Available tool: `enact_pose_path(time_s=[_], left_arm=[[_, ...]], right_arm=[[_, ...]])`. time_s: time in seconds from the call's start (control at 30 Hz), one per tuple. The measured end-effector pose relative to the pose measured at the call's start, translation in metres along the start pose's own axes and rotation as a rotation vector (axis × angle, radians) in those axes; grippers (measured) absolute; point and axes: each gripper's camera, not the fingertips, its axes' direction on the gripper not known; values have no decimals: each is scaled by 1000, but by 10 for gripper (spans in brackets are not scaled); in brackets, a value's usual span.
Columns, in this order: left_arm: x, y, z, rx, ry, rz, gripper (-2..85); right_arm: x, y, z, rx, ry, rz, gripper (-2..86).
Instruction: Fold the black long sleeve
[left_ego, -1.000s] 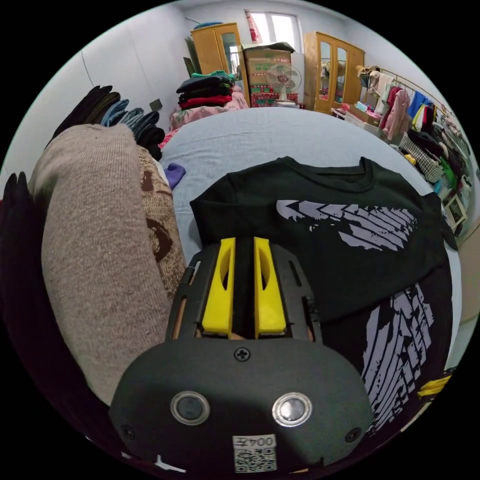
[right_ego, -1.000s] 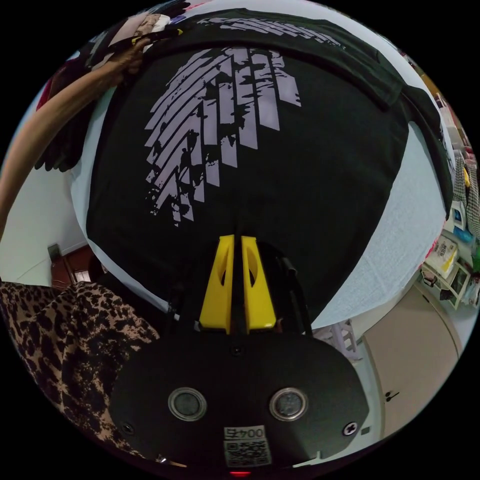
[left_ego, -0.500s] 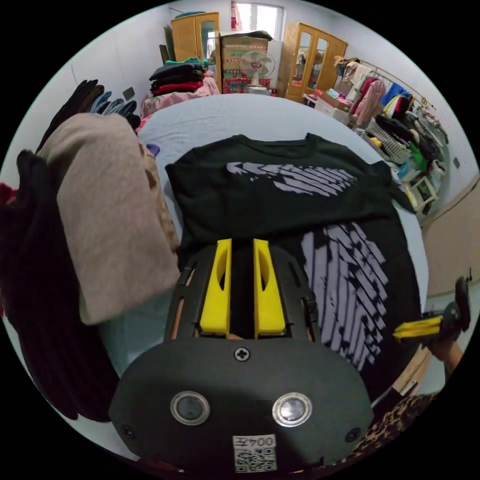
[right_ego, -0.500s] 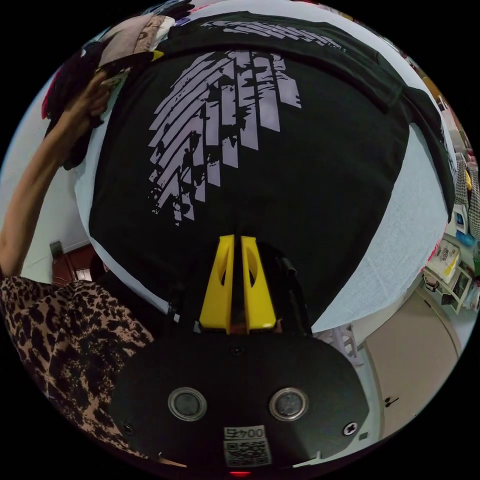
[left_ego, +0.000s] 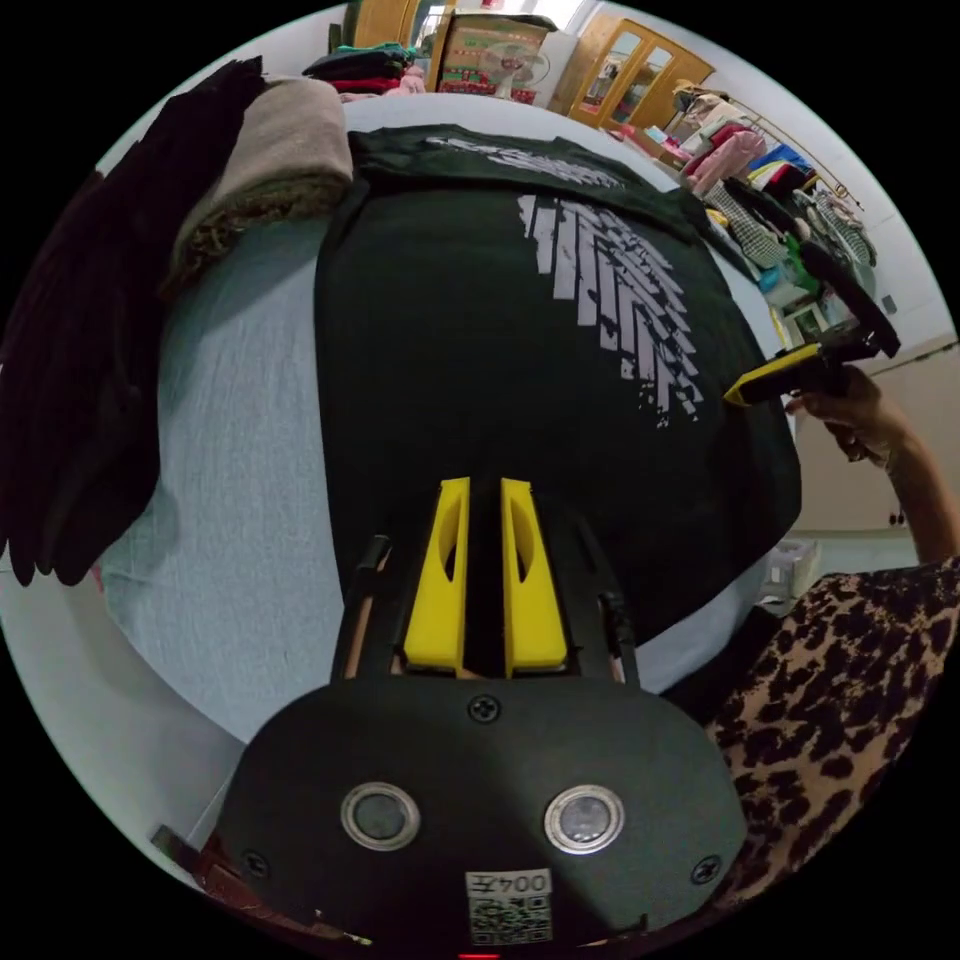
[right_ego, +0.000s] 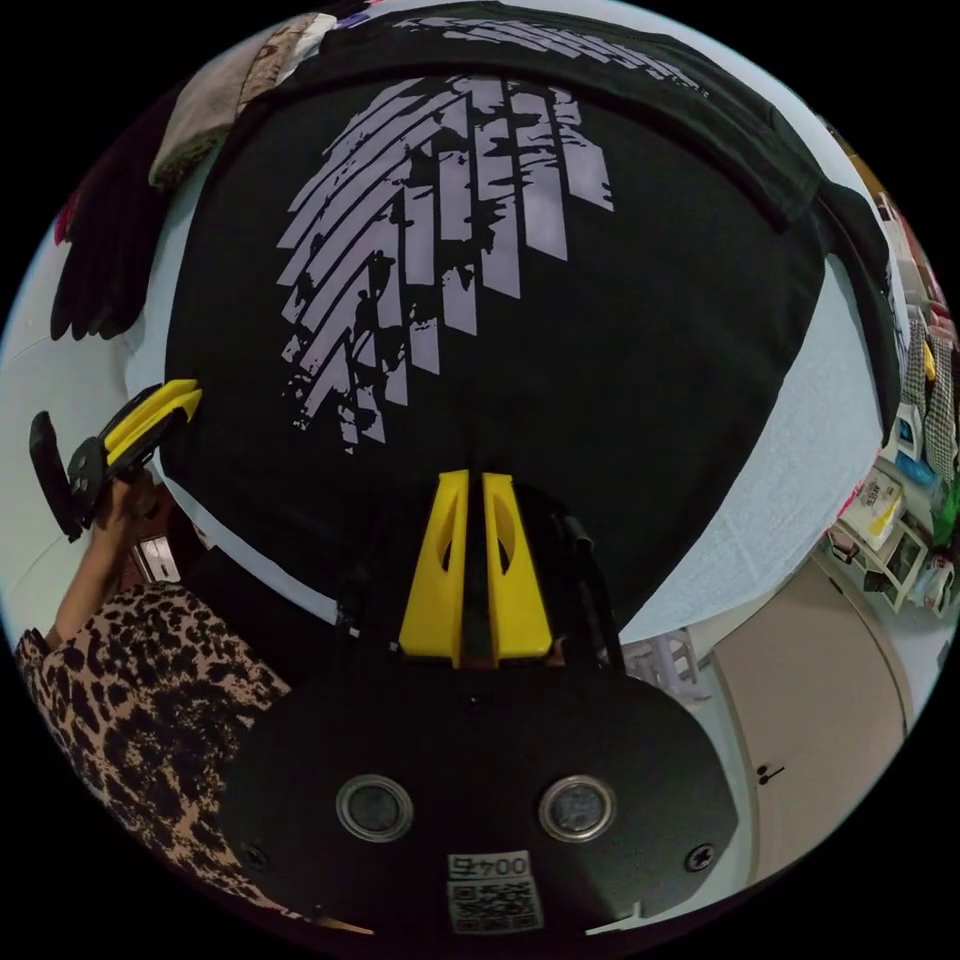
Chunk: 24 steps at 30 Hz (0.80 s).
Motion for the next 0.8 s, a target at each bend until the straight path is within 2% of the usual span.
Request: enact_pose_path(time_s=[0.13, 0.43, 0.8], left_arm=[[10, 6, 0, -5, -42, 12, 28], [44, 25, -1, 4, -127, 86, 23], [66, 43, -2, 11, -111, 104, 23]], right_arm=[[-8, 0, 1, 8, 21, -3, 34], [-1, 11, 6, 93, -96, 4, 34], [-18, 3, 10, 61, -63, 86, 37]])
